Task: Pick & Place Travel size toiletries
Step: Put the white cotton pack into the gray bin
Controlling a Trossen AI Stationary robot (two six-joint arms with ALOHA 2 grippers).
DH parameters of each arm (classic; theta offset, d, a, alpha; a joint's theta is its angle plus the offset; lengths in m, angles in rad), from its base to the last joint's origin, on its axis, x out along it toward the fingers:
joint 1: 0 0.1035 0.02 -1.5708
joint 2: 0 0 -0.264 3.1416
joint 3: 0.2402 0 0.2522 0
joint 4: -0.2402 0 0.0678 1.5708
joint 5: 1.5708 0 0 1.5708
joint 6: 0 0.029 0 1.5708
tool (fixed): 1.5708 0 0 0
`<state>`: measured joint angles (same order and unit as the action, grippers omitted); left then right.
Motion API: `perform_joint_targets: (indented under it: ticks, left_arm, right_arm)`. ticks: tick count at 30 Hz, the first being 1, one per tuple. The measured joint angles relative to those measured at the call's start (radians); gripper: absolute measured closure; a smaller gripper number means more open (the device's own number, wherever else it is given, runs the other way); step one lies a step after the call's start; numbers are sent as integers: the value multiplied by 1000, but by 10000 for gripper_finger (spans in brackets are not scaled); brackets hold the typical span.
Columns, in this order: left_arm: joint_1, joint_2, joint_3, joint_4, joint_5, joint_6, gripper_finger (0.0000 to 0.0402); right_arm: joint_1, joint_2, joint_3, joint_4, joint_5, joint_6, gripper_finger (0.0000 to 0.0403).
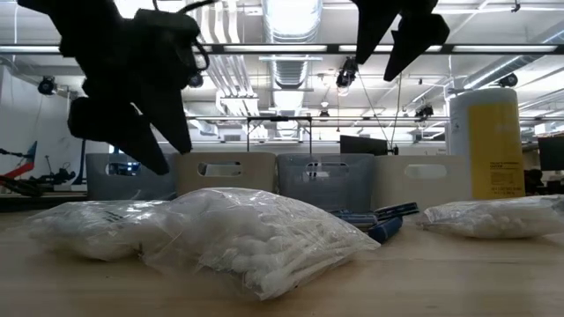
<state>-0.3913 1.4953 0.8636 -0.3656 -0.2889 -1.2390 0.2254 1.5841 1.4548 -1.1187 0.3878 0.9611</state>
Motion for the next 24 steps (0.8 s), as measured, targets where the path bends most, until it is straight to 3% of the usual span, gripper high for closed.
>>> perform_joint_targets:
  ticks: [4,10,24]
  left_arm:
    - [62,-5,-1,-30,-16,9,161]
    - [145,13,-1,8,130,138,161]
    - [187,77,-1,94,246,300,161]
  right_arm:
    - [4,0,0,1,0,0,39]
    - [4,0,0,2,0,0,39]
    - [3,0,0,2,4,0,39]
